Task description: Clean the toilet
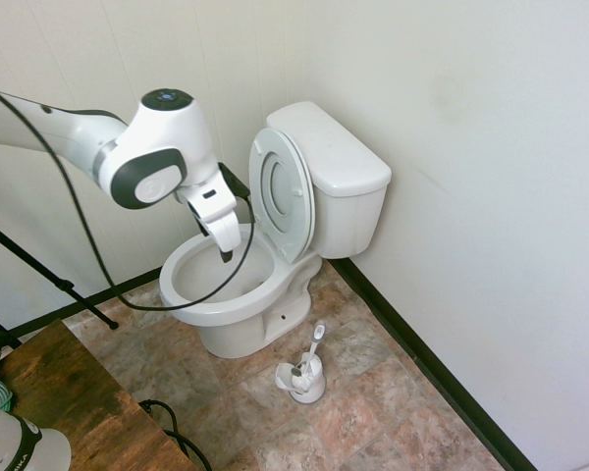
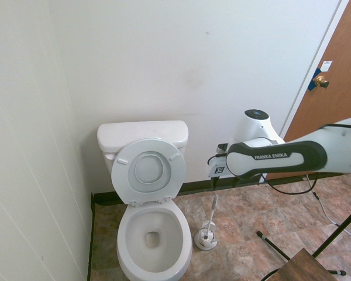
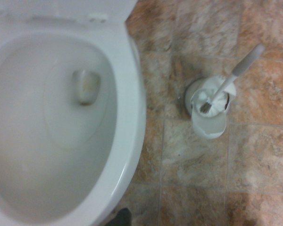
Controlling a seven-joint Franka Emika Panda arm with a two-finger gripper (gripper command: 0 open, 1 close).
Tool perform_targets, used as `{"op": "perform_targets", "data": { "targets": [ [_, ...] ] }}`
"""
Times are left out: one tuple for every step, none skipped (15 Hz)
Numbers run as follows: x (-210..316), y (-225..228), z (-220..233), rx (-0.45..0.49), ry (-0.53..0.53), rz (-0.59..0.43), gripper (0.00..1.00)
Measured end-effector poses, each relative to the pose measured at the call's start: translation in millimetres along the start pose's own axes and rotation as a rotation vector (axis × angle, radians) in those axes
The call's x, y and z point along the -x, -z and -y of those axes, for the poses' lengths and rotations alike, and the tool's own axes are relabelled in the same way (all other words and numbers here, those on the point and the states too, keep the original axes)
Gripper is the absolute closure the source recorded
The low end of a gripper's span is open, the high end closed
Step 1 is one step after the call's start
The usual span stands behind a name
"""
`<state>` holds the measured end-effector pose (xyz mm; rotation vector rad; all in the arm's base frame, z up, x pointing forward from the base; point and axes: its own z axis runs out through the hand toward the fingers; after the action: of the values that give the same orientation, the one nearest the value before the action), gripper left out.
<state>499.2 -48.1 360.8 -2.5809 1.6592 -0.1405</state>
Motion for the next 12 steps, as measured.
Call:
{"op": "perform_targets", "data": {
  "targets": [
    [-18,-15,10,0.012,-0.049,-0.002,0.00],
    [-35,-31,20,0.021,-0.102,-0.017,0.00],
    [-52,-52,28,0.038,-0.152,-0.028,0.00],
    [-68,-75,33,0.064,-0.190,-0.028,0.00],
    [-81,-99,38,0.088,-0.214,-0.025,0.00],
    [-91,-124,42,0.111,-0.232,-0.016,0.00],
    [-99,-147,44,0.130,-0.249,-0.006,0.00],
    [-106,-169,45,0.146,-0.267,0.003,0.00],
    [-113,-187,45,0.161,-0.280,0.007,0.00],
    [-125,-206,53,0.168,-0.292,-0.002,0.00],
    [-126,-206,54,0.166,-0.303,-0.002,0.00],
    [-129,-208,54,0.167,-0.322,-0.004,0.00]
  ]
}}
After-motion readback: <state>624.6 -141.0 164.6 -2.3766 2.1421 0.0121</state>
